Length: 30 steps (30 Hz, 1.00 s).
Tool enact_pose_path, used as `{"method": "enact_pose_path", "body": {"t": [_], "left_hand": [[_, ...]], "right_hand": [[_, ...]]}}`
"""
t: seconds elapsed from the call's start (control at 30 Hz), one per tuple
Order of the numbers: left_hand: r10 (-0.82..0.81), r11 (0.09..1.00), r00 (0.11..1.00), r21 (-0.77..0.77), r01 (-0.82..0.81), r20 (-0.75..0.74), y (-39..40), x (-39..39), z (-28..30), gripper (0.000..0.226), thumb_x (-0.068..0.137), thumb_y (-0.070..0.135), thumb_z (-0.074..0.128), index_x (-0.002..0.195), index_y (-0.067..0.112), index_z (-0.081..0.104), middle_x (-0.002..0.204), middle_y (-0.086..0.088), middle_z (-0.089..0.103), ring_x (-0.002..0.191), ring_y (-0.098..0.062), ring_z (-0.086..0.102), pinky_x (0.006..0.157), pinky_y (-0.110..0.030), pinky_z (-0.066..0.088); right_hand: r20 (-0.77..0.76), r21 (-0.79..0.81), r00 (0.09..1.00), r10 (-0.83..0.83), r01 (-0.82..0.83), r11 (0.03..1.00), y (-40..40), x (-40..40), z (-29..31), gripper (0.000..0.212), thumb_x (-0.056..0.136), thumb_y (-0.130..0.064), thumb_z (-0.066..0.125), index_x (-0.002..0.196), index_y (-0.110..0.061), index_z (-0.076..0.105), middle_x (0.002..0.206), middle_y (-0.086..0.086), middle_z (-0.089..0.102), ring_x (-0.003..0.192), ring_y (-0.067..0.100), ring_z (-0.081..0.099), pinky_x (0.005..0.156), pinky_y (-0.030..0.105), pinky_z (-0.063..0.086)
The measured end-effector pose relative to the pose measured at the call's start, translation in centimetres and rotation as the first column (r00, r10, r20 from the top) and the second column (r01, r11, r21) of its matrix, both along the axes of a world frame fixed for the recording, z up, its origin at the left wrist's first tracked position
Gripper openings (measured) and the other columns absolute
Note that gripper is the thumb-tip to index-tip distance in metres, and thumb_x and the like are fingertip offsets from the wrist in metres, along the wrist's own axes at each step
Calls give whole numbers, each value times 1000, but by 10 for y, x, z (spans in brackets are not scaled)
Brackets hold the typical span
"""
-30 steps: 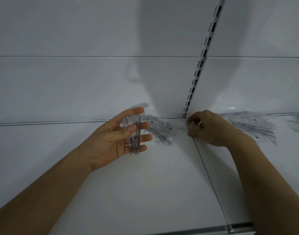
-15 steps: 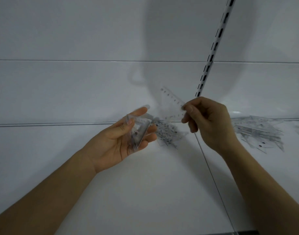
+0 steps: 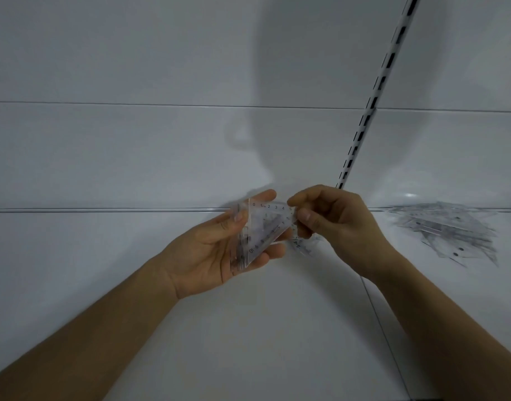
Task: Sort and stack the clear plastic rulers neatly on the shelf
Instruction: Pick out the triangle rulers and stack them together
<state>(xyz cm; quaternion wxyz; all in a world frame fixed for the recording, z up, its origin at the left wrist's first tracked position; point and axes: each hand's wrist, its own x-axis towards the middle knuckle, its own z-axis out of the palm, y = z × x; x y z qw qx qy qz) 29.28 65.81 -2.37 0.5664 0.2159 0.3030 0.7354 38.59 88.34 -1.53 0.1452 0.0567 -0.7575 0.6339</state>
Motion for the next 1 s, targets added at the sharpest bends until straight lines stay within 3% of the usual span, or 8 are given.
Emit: {"method": "enact_pose_path", "body": {"t": [0.1,0.2,0.33,0.47,0.7,0.8,0.87,1.0], "left_hand": [[-32,999,998,2,32,-59,0,2,-1,58,94,30,67,149,26,47,143,-24,53,107,-34,69,85,-34,60],[-14,1000,993,-5,14,-120,-1,2,-1,58,92,29,71,146,25,51,138,-23,56,101,-32,70,84,-34,60],[76,997,995,38,-73,-70,-1,1,3,56,88,28,74,141,23,56,130,-24,60,97,-31,71,81,-33,61],[199,980,980,14,-199,-19,0,-1,6,57,77,28,85,130,20,63,124,-26,64,94,-30,72,77,-34,62],[289,954,956,-66,-291,-48,2,-4,2,50,80,24,80,128,20,64,121,-24,65,100,-34,70,79,-35,61],[331,936,942,-103,-336,-61,4,-2,5,34,90,22,62,124,19,63,118,-24,65,96,-33,71,75,-34,61],[345,932,937,-103,-348,-49,3,-1,6,33,88,21,63,120,19,66,118,-24,65,95,-33,71,74,-34,62],[370,927,929,-72,-369,12,3,-2,7,38,79,26,74,116,20,70,120,-23,65,100,-31,71,77,-33,62]], "right_hand": [[113,33,993,-13,9,999,-5,1,-1,20,95,-6,66,114,-8,59,69,8,69,62,26,62,66,39,56],[157,230,967,-203,164,959,-6,-2,-4,29,85,-37,77,99,-16,62,63,8,69,55,27,63,61,48,56],[6,546,853,-522,435,716,12,-9,-11,23,92,-50,66,91,-27,69,68,-8,65,60,6,58,62,33,48],[201,785,807,-556,207,584,17,-11,-17,51,85,-57,70,124,-24,66,108,-3,61,95,14,59,83,31,48],[220,661,816,-534,278,697,25,-12,-19,27,83,-32,80,109,-24,75,88,-12,69,75,0,58,66,12,40],[191,631,843,-502,287,721,27,-11,-19,21,83,-29,81,104,-29,76,86,-12,68,69,0,56,63,13,39],[161,587,859,-486,313,747,28,-10,-16,11,85,-24,79,94,-30,77,79,-11,68,63,1,55,62,16,40],[226,240,901,-369,316,918,28,-5,-4,9,90,-7,73,90,-16,75,77,1,73,67,8,62,68,25,51]]}}
